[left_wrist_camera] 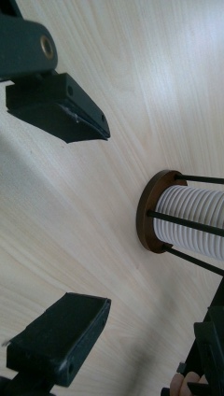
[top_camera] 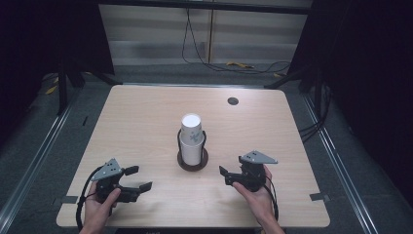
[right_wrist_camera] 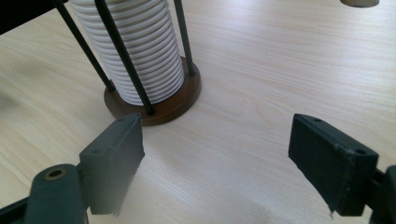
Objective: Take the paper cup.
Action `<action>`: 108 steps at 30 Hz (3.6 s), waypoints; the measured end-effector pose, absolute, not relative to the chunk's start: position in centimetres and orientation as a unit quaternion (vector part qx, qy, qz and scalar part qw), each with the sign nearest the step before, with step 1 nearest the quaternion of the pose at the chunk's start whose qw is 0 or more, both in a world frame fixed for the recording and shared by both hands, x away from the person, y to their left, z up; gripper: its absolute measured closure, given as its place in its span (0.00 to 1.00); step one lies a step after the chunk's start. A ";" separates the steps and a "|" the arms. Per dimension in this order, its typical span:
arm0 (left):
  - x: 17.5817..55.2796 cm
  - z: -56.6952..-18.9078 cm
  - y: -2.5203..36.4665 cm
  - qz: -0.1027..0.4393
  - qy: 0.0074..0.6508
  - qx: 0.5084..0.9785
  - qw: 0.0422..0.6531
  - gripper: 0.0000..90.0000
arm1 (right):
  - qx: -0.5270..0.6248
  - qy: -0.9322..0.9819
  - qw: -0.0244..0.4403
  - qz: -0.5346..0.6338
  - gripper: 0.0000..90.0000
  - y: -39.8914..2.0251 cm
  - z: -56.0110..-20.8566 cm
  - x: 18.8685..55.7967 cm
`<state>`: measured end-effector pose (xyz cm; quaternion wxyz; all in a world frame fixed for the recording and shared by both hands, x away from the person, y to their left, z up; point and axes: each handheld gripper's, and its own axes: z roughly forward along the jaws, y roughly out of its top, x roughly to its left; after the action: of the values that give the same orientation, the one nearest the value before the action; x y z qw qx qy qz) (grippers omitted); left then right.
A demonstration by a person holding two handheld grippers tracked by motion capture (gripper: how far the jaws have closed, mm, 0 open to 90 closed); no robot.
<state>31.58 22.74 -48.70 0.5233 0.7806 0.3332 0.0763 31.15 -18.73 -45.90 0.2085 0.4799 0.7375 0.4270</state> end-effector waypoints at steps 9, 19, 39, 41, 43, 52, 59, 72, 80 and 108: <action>31.8 -48.8 22.5 0.067 0.332 0.786 0.518 0.18 | 0.469 0.747 0.195 0.429 0.20 -18.2 -45.8 31.1; 31.7 -48.9 22.1 0.066 0.329 0.790 0.513 0.18 | 0.461 0.749 0.182 0.440 0.24 -18.1 -45.5 31.1; 31.1 -48.7 21.8 0.052 0.314 0.798 0.512 0.18 | 0.411 0.774 0.155 0.455 0.32 -16.4 -43.4 31.8; 31.1 -48.7 22.0 0.051 0.319 0.795 0.514 0.18 | 0.404 0.776 0.152 0.461 0.31 -16.2 -42.8 32.0; 31.1 -48.7 22.0 0.054 0.322 0.794 0.513 0.18 | 0.400 0.775 0.151 0.465 0.29 -16.2 -42.4 32.0; 31.2 -48.7 21.8 0.048 0.315 0.796 0.515 0.18 | 0.384 0.769 0.164 0.483 0.31 -16.0 -40.7 32.3; 31.0 -48.7 21.5 0.041 0.308 0.795 0.521 0.18 | 0.378 0.772 0.156 0.487 0.30 -15.8 -40.0 32.7; 31.1 -48.8 21.4 0.043 0.304 0.801 0.513 0.18 | 0.360 0.778 0.149 0.493 0.33 -14.5 -38.2 34.7; 31.1 -48.8 21.5 0.043 0.302 0.802 0.514 0.18 | 0.345 0.791 0.149 0.482 0.34 -13.4 -36.5 36.9; 31.3 -49.1 21.6 0.050 0.305 0.809 0.500 0.19 | 0.331 0.843 0.123 0.405 0.28 -9.6 -35.0 41.7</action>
<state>31.25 21.63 -49.10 0.5004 0.8088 0.3051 0.0498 41.65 -9.61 -34.98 0.1228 0.3312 0.8433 0.4050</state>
